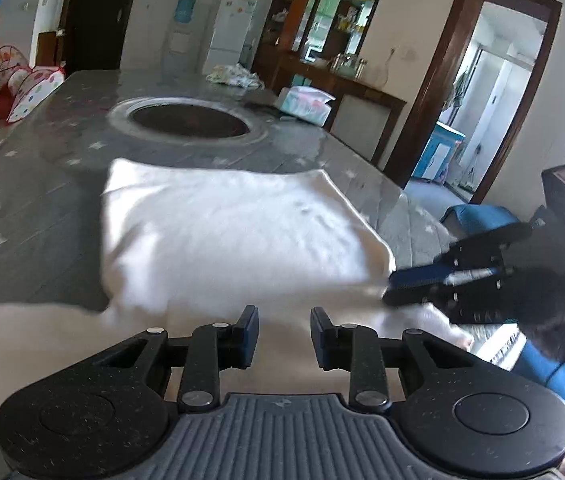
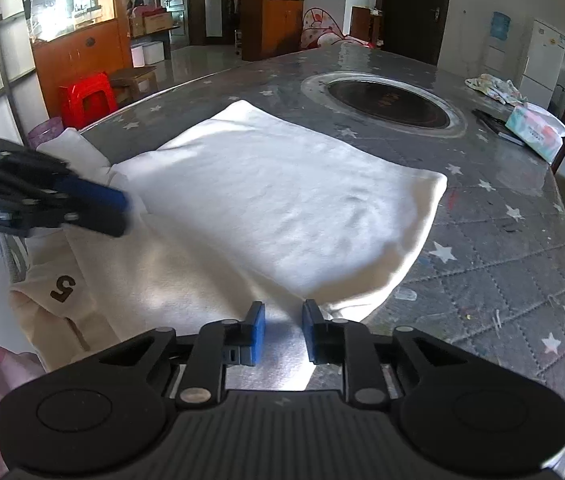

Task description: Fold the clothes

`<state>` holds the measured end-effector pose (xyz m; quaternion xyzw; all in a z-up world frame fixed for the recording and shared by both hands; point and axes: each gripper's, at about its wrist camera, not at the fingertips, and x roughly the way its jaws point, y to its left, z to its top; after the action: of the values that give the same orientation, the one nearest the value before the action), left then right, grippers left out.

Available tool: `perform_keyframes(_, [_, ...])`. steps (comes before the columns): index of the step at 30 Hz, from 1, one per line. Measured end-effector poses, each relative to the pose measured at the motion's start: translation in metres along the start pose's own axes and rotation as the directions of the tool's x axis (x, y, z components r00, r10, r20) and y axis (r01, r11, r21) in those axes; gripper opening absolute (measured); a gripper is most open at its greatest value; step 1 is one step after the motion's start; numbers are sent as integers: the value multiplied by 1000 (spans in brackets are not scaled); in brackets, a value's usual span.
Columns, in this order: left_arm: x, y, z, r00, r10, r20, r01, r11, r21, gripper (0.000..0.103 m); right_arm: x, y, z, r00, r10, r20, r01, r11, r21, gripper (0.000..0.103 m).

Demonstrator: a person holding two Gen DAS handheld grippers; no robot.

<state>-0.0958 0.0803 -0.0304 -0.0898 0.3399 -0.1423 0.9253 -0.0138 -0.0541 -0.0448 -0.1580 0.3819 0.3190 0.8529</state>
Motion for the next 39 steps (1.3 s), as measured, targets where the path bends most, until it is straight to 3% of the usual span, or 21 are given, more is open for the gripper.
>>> perform_keyframes(6, [-2,14,-8,994,102,-29,-103,995,-9,31,0,-1,1,1000,-1,-12,1,1000,-5,20])
perform_keyframes(10, [-26,28,-16,996,87,-2,-87,994,-59,33,-3,11,9,1000,-23,10,24,997,-73,20])
perform_keyframes(14, [-47,41,-19,989,144,36,-139,984,-113,37,2,29,23,998,47,41,-41,990,-135,20])
perform_keyframes(17, [-62,60,-22,973,223,52,-210,961,-180,37,14,44,31,993,107,47,-97,979,-178,20])
perform_keyframes(20, [-78,82,-26,945,323,55,-300,920,-250,37,26,56,35,989,141,36,-130,970,-206,20])
perform_keyframes(22, [-89,97,-28,913,404,50,-373,880,-294,38,30,62,36,989,147,31,-137,966,-221,20])
perform_keyframes(29, [-113,153,-35,759,651,5,-587,687,-429,50,27,65,38,988,153,38,-141,965,-221,25])
perform_keyframes(31, [-115,166,-37,731,682,-20,-614,645,-456,53,24,65,37,988,151,42,-139,967,-216,28])
perform_keyframes(33, [-113,175,-38,723,689,-38,-621,626,-472,54,21,64,36,988,149,47,-136,968,-210,28])
perform_keyframes(35, [-109,180,-39,730,682,-46,-618,629,-471,51,17,63,34,988,147,55,-133,970,-202,29])
perform_keyframes(37, [-104,183,-40,740,671,-50,-609,637,-473,43,11,61,32,988,139,71,-123,974,-187,30])
perform_keyframes(39, [-101,184,-39,733,679,-41,-616,636,-464,29,3,55,28,989,119,85,-104,981,-162,31])
